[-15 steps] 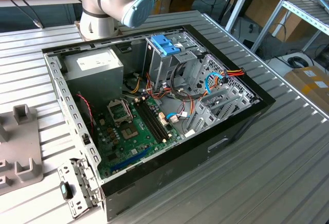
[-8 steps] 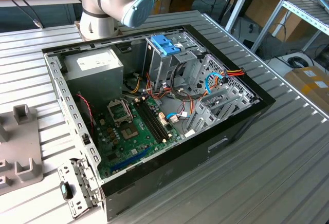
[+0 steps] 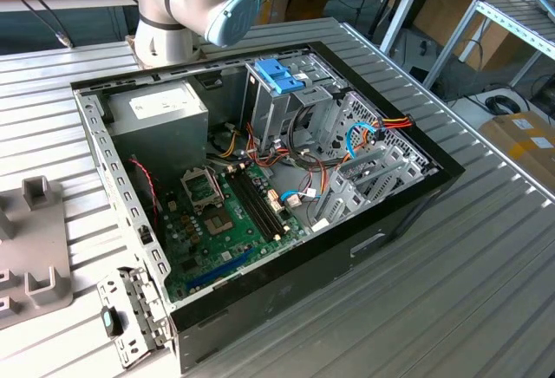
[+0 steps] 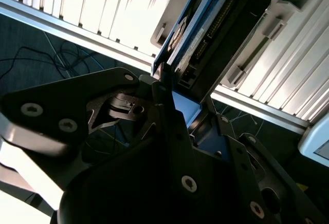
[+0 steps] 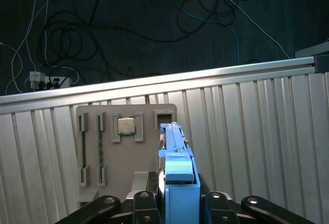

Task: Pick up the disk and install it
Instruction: 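Pick up the disk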

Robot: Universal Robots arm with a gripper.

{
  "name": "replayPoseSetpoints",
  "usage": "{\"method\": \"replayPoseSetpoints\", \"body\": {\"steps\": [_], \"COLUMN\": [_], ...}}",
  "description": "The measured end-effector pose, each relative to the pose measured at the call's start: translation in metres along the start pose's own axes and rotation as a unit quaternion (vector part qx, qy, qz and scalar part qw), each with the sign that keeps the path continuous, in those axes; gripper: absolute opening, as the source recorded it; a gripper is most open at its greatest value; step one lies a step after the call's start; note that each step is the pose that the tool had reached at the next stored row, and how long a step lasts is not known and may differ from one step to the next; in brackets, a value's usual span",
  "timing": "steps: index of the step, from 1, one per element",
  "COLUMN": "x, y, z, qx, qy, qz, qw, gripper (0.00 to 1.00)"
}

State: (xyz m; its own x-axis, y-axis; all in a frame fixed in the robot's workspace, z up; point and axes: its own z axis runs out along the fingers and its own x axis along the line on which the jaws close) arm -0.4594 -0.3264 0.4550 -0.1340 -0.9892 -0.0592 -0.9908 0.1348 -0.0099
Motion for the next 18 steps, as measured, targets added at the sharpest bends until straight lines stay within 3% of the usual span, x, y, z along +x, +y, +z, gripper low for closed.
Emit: {"method": "replayPoseSetpoints", "body": {"steps": [18], "x": [-0.0004], "y": [-0.0001], "z": [-0.0065], "qx": [0.0], "qy": [0.0], "qz": [0.0], "qw": [1.0], "gripper": [0.37]}}
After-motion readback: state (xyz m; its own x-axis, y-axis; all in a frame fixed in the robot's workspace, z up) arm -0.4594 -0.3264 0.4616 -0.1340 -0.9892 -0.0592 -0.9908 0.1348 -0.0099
